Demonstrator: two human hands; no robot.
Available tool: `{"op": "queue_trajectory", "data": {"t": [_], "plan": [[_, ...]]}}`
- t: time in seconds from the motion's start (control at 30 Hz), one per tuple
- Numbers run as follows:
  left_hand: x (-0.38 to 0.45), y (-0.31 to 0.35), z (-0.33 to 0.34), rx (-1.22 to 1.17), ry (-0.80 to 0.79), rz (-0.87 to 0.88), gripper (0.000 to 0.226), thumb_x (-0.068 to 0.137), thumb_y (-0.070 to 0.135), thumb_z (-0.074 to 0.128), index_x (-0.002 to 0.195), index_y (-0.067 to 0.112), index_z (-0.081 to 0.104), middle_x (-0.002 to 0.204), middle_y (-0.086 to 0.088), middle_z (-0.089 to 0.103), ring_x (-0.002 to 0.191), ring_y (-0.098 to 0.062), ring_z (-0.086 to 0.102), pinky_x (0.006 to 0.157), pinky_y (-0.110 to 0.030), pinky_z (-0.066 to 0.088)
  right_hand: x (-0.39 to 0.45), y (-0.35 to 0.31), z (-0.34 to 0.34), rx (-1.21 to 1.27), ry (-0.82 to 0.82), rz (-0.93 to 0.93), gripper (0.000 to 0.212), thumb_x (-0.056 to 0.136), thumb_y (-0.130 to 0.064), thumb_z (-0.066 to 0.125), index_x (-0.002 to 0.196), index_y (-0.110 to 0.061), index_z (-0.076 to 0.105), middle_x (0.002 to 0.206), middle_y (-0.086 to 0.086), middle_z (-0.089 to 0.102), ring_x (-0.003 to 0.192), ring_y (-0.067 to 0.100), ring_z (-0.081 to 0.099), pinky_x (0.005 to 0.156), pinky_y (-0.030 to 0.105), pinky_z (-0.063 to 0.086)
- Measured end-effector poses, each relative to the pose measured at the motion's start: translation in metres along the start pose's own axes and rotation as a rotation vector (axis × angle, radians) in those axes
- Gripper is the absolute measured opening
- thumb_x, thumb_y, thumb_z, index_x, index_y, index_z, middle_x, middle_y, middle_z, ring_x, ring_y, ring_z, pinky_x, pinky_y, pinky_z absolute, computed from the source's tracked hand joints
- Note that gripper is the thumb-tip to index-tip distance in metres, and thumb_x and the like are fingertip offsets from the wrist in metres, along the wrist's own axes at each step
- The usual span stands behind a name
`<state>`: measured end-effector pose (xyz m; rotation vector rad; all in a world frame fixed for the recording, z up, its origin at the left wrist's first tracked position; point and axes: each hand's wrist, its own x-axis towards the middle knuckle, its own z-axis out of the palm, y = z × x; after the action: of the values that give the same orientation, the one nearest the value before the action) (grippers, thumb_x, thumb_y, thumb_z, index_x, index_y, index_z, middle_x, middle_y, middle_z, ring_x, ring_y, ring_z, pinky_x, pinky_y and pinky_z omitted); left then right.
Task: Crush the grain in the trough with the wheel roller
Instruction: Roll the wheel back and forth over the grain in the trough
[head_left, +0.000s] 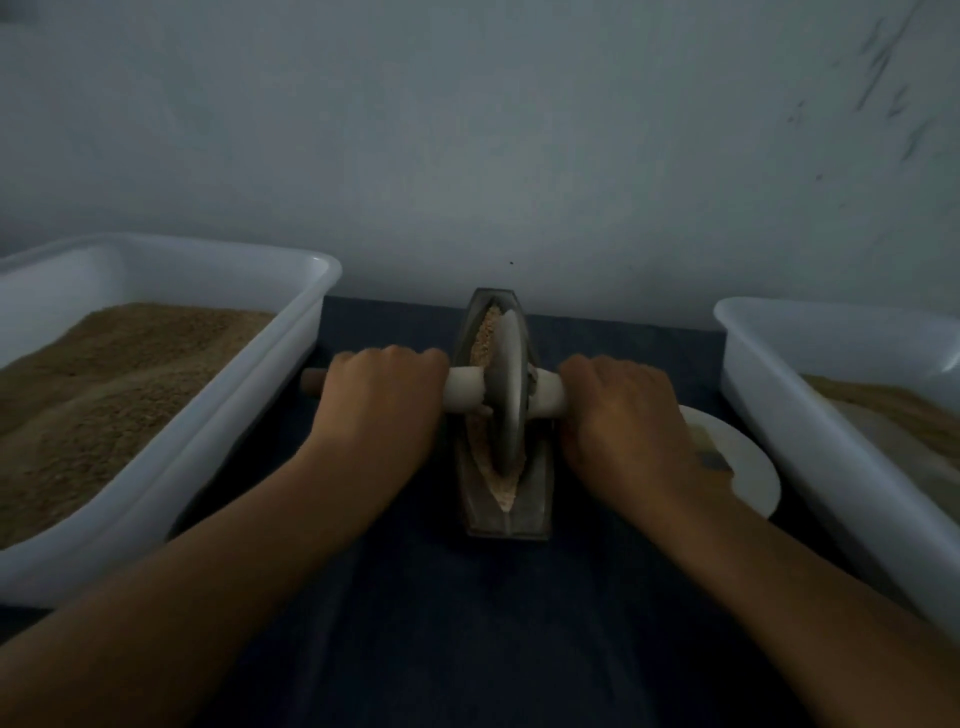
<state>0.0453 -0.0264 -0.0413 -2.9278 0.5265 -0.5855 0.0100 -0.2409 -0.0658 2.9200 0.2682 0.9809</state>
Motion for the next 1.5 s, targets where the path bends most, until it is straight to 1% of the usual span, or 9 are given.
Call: {"op": "queue_trajectory", "data": {"t": [0.17,0.37,0.5,0.63,0.77,0.97,1.1,1.3,1.5], "plan": [[-0.023,-0.006,-0.014,-0.062,0.053,0.066,0.024,0.088,0.035,0.063,0.102,0.027,0.046,0.097,0.008,0.059,0.081,-0.013,0.056,0.067,-0.028,0.033,-0.021,-0.009,-0.024,0.036,0.093,-0.034,0.02,0.075,-0.017,0.072,0.089,-0.012,0.058,0.082,0.006,0.059,0.072,0.025,0.054,0.068,0.035,0.034],[-0.02,-0.01,0.003,-0.092,0.075,0.076,0.035,0.082,0.036,0.068,0.098,0.029,0.039,0.095,0.007,0.057,0.073,-0.01,0.038,0.069,-0.029,0.033,-0.012,-0.006,-0.013,-0.002,0.06,-0.047,0.017,0.08,-0.018,0.069,0.092,-0.012,0.059,0.083,0.006,0.058,0.074,0.026,0.053,0.072,0.038,0.037],[0.014,-0.01,0.022,-0.141,0.02,0.039,0.044,0.079,0.034,0.073,0.111,0.027,0.044,0.103,0.003,0.06,0.088,-0.018,0.057,0.084,-0.037,0.044,0.015,0.003,0.014,-0.061,-0.001,0.013,0.02,0.079,-0.021,0.072,0.085,-0.016,0.054,0.077,0.003,0.057,0.069,0.024,0.051,0.065,0.033,0.028],[0.056,-0.011,0.037,-0.097,0.009,-0.015,0.039,0.081,0.028,0.071,0.111,0.023,0.046,0.104,-0.002,0.063,0.093,-0.024,0.061,0.078,-0.039,0.04,0.053,0.016,0.038,-0.143,-0.095,0.042,0.022,0.078,-0.028,0.068,0.089,-0.018,0.052,0.083,0.003,0.06,0.075,0.028,0.056,0.062,0.034,0.022],[0.091,-0.013,0.042,-0.081,0.002,-0.047,0.03,0.087,0.025,0.066,0.111,0.019,0.049,0.105,-0.006,0.064,0.094,-0.028,0.062,0.074,-0.037,0.034,0.092,0.031,0.053,-0.092,-0.224,0.059,0.028,0.082,-0.037,0.068,0.105,-0.024,0.06,0.101,0.004,0.065,0.09,0.029,0.062,0.062,0.031,0.03],[0.12,-0.02,0.038,-0.145,-0.14,-0.045,0.032,0.088,0.029,0.065,0.118,0.022,0.056,0.114,-0.007,0.063,0.103,-0.029,0.06,0.074,-0.037,0.04,0.116,0.041,0.062,-0.032,-0.391,0.112,0.03,0.082,-0.041,0.069,0.109,-0.031,0.063,0.111,0.002,0.066,0.099,0.026,0.063,0.064,0.031,0.039],[0.104,-0.012,0.037,-0.058,-0.073,-0.043,0.025,0.089,0.026,0.064,0.112,0.02,0.059,0.111,-0.007,0.065,0.101,-0.029,0.062,0.075,-0.036,0.041,0.098,0.037,0.058,-0.037,-0.316,0.12,0.027,0.081,-0.038,0.068,0.106,-0.029,0.064,0.104,0.003,0.067,0.093,0.028,0.064,0.063,0.03,0.036],[0.05,-0.008,0.019,-0.04,-0.102,-0.014,0.026,0.087,0.031,0.065,0.108,0.02,0.054,0.102,-0.003,0.064,0.092,-0.023,0.062,0.077,-0.037,0.048,0.046,0.016,0.032,-0.104,-0.109,0.019,0.017,0.079,-0.031,0.067,0.09,-0.023,0.056,0.082,0.0,0.063,0.074,0.028,0.06,0.06,0.033,0.024],[-0.005,0.002,-0.005,0.056,0.029,0.071,0.031,0.087,0.036,0.064,0.107,0.023,0.045,0.102,0.003,0.06,0.08,-0.013,0.052,0.07,-0.028,0.033,-0.008,0.002,-0.005,-0.022,-0.04,-0.007,0.02,0.075,-0.014,0.074,0.09,-0.014,0.059,0.077,0.004,0.058,0.067,0.024,0.052,0.063,0.032,0.026]]}}
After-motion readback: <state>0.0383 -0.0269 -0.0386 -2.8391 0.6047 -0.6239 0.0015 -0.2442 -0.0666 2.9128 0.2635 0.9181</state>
